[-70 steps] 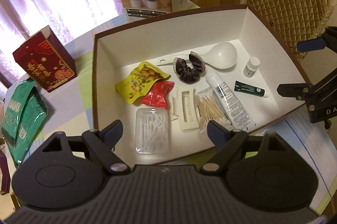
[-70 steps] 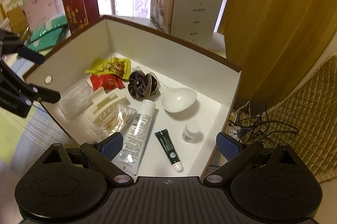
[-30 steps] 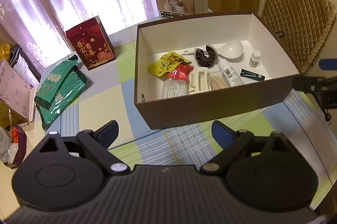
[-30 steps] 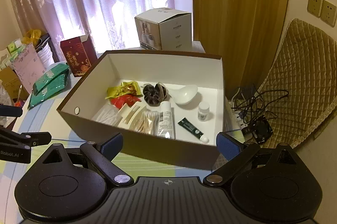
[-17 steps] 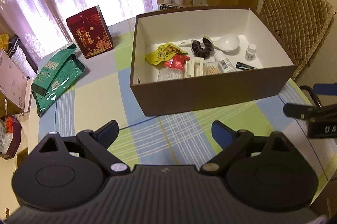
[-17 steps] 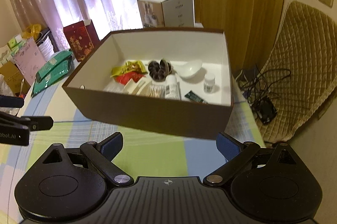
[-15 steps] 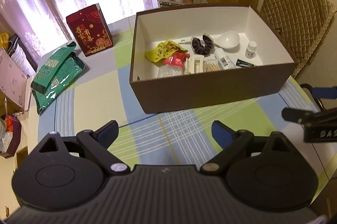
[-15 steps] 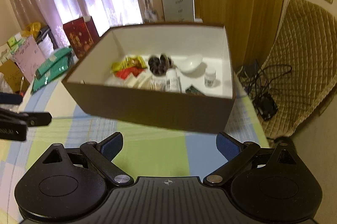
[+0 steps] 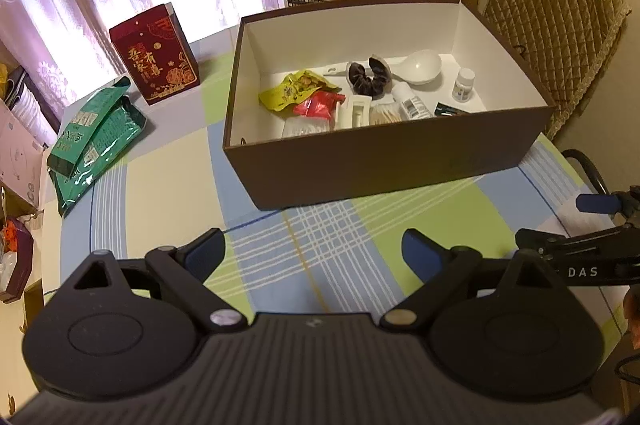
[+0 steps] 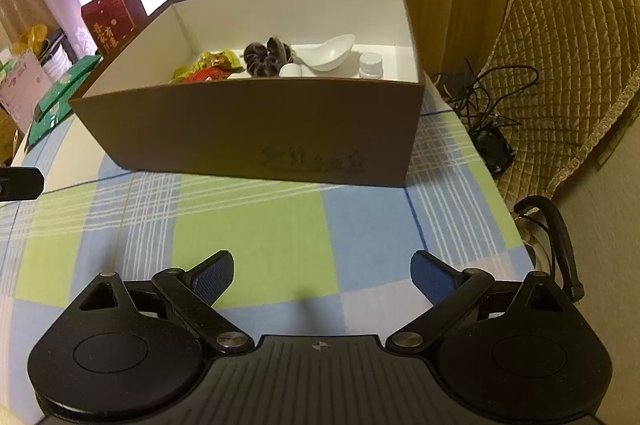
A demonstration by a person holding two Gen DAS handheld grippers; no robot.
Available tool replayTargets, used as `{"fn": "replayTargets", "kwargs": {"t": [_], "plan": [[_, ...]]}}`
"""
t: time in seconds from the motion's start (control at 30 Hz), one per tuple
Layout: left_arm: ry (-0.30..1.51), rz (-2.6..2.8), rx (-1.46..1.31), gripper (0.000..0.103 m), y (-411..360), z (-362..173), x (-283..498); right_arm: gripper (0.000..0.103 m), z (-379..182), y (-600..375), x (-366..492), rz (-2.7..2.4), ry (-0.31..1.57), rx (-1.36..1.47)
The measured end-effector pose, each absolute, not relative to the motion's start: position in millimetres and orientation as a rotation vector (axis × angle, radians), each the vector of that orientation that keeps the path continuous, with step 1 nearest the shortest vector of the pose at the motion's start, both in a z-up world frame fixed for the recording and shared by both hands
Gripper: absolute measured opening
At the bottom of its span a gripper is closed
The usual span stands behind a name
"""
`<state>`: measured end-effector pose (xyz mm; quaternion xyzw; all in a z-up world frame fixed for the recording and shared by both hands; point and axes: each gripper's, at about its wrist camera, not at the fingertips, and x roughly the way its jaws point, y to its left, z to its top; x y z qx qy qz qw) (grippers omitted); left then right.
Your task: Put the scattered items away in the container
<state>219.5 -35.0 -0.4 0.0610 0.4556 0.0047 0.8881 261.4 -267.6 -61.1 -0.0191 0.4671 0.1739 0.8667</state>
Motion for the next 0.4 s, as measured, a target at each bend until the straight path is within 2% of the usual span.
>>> {"fn": "replayTargets", "kwargs": {"t": [0.4], "plan": [[0.955,0.021,0.116,0.094,-30.9,-5.6,218.7,0.1,-76.4,-268.4,262.2,0.396,0.948,-0.064]]}}
